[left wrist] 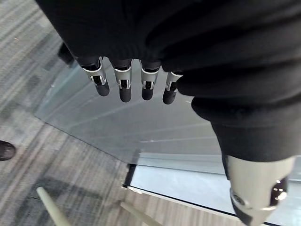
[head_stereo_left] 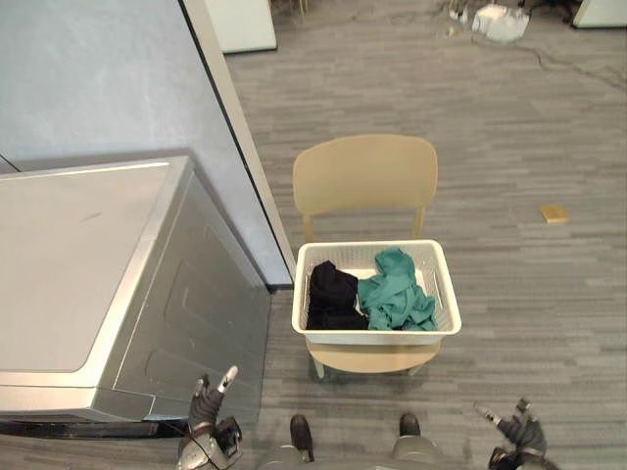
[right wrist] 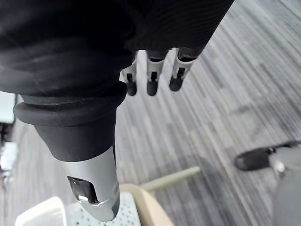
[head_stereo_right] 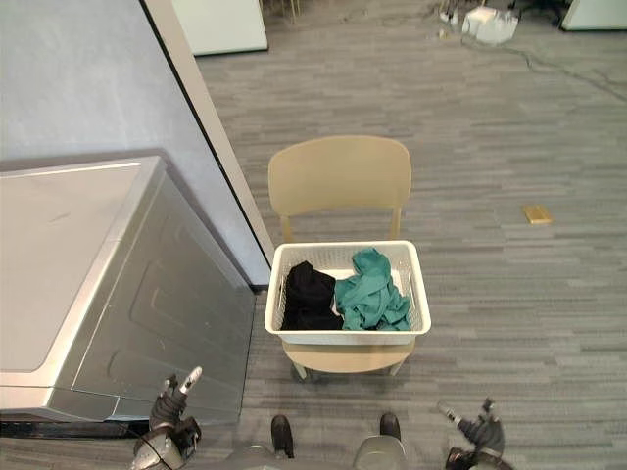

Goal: Pick up the laundry basket with both hands and put the clothes into the washing machine.

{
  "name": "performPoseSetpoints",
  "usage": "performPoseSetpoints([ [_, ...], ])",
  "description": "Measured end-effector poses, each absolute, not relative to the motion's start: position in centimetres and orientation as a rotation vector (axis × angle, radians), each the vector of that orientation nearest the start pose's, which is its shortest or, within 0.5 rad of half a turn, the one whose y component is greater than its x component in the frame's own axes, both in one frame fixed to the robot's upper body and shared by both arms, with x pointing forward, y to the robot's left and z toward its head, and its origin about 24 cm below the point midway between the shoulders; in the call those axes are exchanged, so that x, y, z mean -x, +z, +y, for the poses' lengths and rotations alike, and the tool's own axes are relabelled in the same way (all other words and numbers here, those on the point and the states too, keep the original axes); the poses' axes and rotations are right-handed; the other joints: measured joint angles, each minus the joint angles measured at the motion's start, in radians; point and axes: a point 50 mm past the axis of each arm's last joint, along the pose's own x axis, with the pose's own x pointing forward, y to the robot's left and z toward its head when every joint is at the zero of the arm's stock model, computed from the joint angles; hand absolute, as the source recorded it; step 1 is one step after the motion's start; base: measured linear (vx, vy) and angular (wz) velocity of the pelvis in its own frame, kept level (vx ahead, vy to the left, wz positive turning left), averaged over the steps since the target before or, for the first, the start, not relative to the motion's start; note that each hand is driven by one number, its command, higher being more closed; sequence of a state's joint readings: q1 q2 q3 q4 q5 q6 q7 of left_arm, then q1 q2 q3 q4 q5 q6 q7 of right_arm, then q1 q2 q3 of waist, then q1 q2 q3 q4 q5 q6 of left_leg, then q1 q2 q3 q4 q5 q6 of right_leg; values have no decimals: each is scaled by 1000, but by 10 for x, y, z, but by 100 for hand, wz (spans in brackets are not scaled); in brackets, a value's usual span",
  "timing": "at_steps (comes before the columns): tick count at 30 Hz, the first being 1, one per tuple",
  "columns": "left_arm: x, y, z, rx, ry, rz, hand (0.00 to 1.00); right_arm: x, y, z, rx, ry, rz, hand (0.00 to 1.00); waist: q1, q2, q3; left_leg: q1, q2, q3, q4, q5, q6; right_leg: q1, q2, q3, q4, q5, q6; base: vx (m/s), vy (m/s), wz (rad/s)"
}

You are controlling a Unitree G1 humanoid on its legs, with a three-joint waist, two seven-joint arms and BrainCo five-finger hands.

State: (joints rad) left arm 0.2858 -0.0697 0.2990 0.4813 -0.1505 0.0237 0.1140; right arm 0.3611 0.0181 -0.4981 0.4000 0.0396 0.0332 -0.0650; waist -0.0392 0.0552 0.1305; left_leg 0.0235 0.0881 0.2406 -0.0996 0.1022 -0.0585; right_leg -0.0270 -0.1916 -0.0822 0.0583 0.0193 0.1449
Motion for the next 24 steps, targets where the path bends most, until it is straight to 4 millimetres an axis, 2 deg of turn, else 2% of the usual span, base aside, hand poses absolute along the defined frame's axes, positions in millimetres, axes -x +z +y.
performPoseSetpoints([
  [1,-103,-121,208,227,546,805,0,-71,-105,-263,-95,-683,782,0,0,5,-9,3,1,7,-1,-2,-1,7,-1,-2,4,-4,-1,-65,3,-8],
  [3,-71,-144,207,258,621,976,0,-57,-125,-248,-161,-674,898,0,2,-8,-48,9,-1,13,-1,-4,0,6,-2,-3,11,-12,-5,-49,17,-3],
  [6,-44,-160,202,236,667,1154,0,-43,-147,-237,-228,-680,1035,0,10,-13,-59,17,-2,23,-1,-4,0,8,-2,-4,9,-12,-6,-24,14,-2],
  [8,-37,-164,203,259,699,1192,0,-34,-154,-238,-281,-737,1097,0,19,-13,-61,18,-3,23,-2,-4,0,12,-2,-4,4,-12,-7,-26,13,3],
  [9,-35,-166,201,268,707,1210,0,-24,-157,-244,-322,-804,1142,0,27,-11,-62,21,-3,21,-2,-4,0,25,-2,-7,-13,-10,-9,-9,11,8],
  [11,-33,-166,202,266,722,1218,0,-18,-157,-252,-327,-856,1154,0,27,-10,-64,26,-4,17,-2,-4,0,41,-1,-10,-27,-10,-9,-6,12,6],
  [14,-32,-166,202,262,728,1226,0,-21,-157,-255,-332,-866,1155,0,26,-15,-73,26,-3,10,-2,-4,0,44,-1,-14,-28,-10,-10,3,1,5],
  [19,-34,-168,198,268,716,1230,0,-31,-163,-236,-319,-738,1189,0,29,-14,-72,24,-1,-19,-1,-4,-1,59,0,-46,-16,-10,-9,21,-13,17],
  [20,-36,-167,199,273,721,1221,0,-39,-164,-229,-280,-654,1194,0,37,-14,-69,10,7,-35,7,11,-18,34,-3,-54,43,-33,-17,35,-48,34],
  [22,-43,-166,203,265,722,1195,0,-48,-163,-225,-218,-567,1192,0,37,-25,-65,-54,3,-83,64,20,-12,-29,-22,-90,161,-87,-22,13,-83,82],
  [24,-66,-162,207,254,701,1127,0,-66,-161,-222,-183,-507,1157,0,46,-40,-31,-178,-12,-192,162,34,-24,-122,-51,-176,339,-182,-44,-84,-133,144],
])
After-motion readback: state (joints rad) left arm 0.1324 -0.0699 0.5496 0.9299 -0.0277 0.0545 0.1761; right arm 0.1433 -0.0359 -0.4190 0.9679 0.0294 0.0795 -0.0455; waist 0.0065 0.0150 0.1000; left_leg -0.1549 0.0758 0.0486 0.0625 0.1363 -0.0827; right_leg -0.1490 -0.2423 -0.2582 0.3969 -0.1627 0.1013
